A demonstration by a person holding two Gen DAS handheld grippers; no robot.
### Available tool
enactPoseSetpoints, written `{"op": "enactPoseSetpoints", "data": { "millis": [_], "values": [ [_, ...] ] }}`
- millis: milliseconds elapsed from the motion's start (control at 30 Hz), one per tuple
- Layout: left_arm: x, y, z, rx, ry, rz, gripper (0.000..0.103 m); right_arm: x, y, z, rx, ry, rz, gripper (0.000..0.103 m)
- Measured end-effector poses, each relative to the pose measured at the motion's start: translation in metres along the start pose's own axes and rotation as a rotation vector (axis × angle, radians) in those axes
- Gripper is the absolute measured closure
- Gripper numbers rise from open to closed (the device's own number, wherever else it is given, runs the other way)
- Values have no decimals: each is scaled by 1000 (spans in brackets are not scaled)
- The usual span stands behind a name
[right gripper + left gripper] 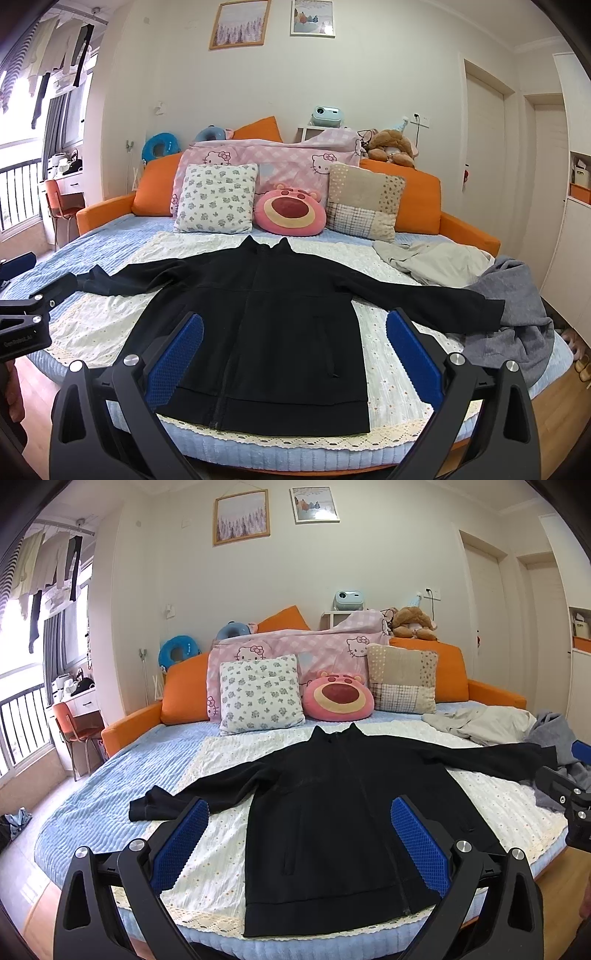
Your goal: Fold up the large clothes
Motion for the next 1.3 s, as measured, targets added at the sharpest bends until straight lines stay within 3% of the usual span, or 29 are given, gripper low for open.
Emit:
{"op": "enactPoseSetpoints", "data": {
  "millis": [733,967,1300],
  "values": [
    [1,1,14,8,31,-35,3,2,0,4,7,10,-11,5],
    [-10,-12,36,67,33,-38,3,2,-14,12,34,7,5,5],
    [-42,-79,115,262,55,43,3,2,-70,37,102,-18,80,5]
  ]
}}
Point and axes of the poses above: each gripper's, at about its wrist camera, not at the fingertips, and z roughly the way its jaws point, y to its left, x to its underside, the point moved 3 cm from there along z, roughly the way its jaws point, and after that the axes turned 6 degrees about -z, right-handed, at the moved point
